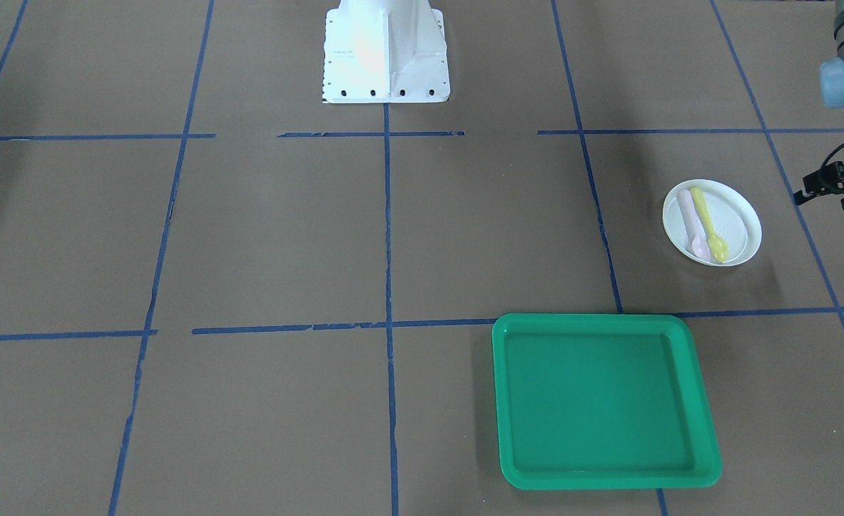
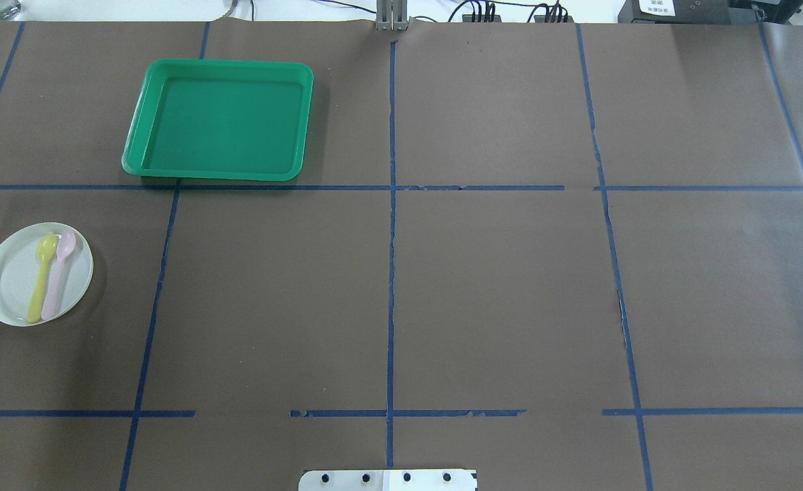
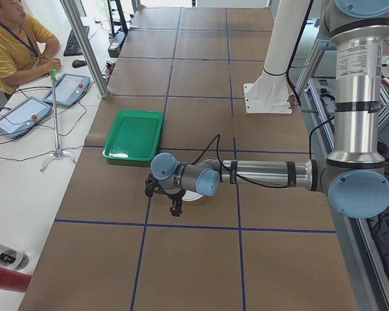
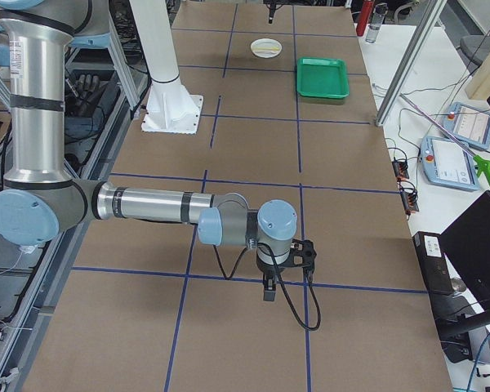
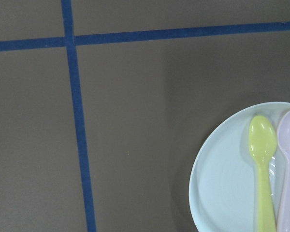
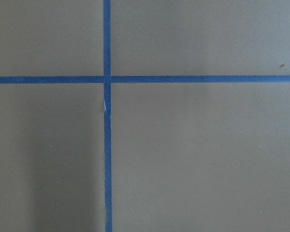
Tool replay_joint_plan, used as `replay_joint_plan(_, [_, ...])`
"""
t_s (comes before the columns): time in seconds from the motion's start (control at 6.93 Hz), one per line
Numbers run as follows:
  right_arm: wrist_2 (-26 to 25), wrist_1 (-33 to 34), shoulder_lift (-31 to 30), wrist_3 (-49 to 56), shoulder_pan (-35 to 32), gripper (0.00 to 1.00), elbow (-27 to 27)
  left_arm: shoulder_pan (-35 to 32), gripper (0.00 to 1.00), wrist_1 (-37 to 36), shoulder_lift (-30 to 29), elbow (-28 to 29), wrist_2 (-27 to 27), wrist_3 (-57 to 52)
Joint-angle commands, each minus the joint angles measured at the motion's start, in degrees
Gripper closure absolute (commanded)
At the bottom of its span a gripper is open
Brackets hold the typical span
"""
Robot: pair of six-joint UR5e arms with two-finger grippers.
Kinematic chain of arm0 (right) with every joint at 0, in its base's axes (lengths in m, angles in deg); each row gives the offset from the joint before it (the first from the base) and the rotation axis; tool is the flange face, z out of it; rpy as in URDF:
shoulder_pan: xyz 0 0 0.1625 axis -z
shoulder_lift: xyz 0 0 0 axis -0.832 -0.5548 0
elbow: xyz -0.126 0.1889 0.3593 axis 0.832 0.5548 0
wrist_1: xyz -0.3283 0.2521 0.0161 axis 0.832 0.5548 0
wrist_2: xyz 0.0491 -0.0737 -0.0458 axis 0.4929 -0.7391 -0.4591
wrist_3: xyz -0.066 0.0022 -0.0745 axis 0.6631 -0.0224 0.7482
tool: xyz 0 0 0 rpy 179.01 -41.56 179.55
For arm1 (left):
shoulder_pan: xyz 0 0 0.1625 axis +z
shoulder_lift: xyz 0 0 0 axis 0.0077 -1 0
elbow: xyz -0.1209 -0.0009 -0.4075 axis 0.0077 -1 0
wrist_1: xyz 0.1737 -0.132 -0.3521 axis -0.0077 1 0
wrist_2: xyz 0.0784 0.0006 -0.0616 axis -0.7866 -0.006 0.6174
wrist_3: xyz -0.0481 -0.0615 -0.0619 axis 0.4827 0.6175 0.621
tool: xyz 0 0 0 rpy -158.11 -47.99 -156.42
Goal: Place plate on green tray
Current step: 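Move the left gripper toward the rim of the white plate, then lower the left gripper and pinch the white plate's rim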
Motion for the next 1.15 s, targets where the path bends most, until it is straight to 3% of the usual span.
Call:
replay_joint_plan(0.0, [-0.1, 0.0, 0.0, 0.0, 0.0, 0.00, 0.0, 3.4, 0.00, 4.7, 0.0, 2.6, 0.0, 7.2])
replay_joint_plan(1.01, [0.0, 0.0, 0.0, 0.0, 0.0, 0.00, 0.0, 8.5, 0.00, 4.7, -1.3, 6.1, 2.5, 11.5])
